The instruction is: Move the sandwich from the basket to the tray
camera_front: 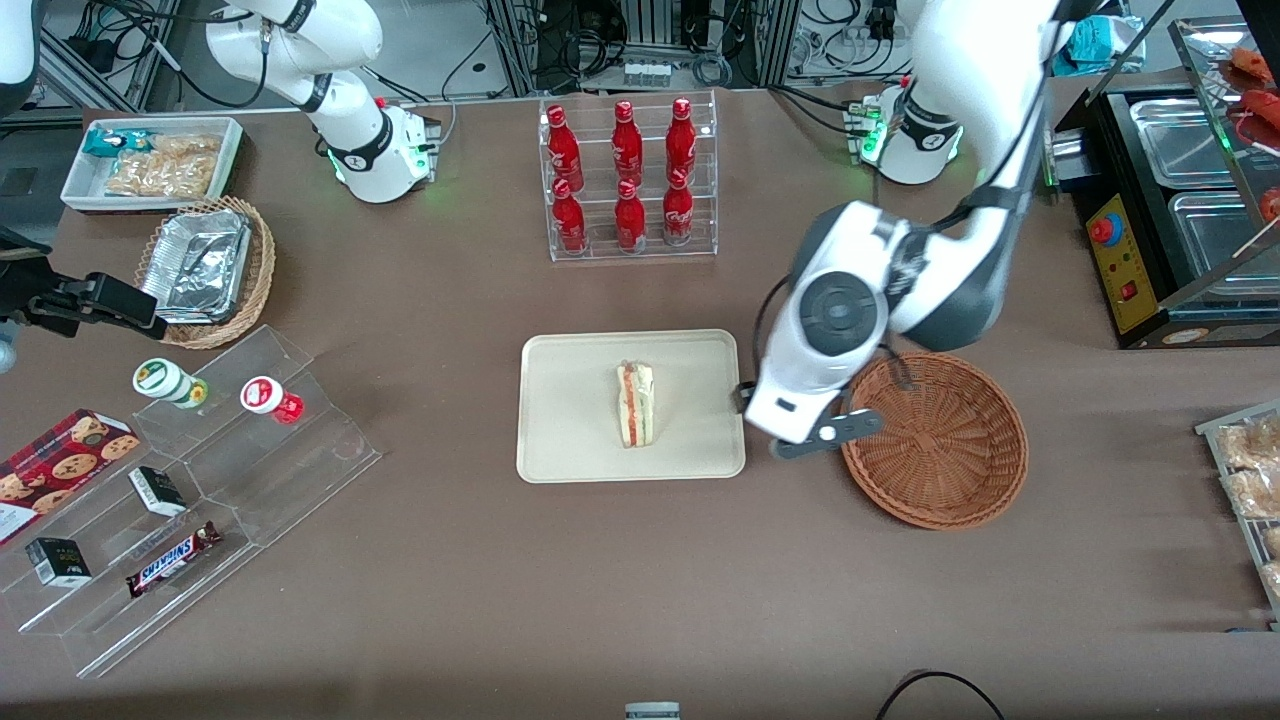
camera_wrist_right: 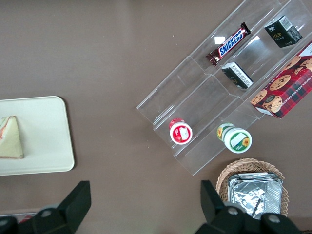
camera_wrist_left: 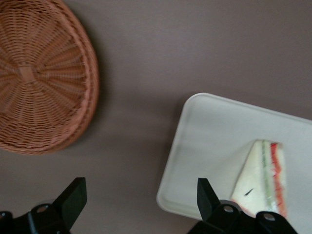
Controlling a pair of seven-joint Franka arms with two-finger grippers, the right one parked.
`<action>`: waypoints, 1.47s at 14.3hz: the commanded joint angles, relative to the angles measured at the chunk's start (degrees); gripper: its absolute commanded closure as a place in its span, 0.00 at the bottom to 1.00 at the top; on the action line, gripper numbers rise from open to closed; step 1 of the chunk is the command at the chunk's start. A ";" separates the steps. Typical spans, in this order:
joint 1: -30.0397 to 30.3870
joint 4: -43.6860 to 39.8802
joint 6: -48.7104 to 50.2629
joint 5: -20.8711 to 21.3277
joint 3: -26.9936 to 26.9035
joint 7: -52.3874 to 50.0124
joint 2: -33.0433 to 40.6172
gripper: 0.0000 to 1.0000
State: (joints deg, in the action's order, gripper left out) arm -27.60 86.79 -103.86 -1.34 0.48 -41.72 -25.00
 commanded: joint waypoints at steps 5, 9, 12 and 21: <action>9.31 16.04 2.94 -1.21 0.04 17.09 17.42 0.00; 15.27 15.87 11.80 -0.95 0.22 23.25 23.57 0.00; 22.74 14.46 16.48 -0.68 3.29 31.85 26.83 0.00; 30.06 9.80 12.89 3.45 5.32 38.20 27.72 0.00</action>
State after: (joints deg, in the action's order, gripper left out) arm 1.70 97.22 -90.62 1.47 5.64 -4.20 2.85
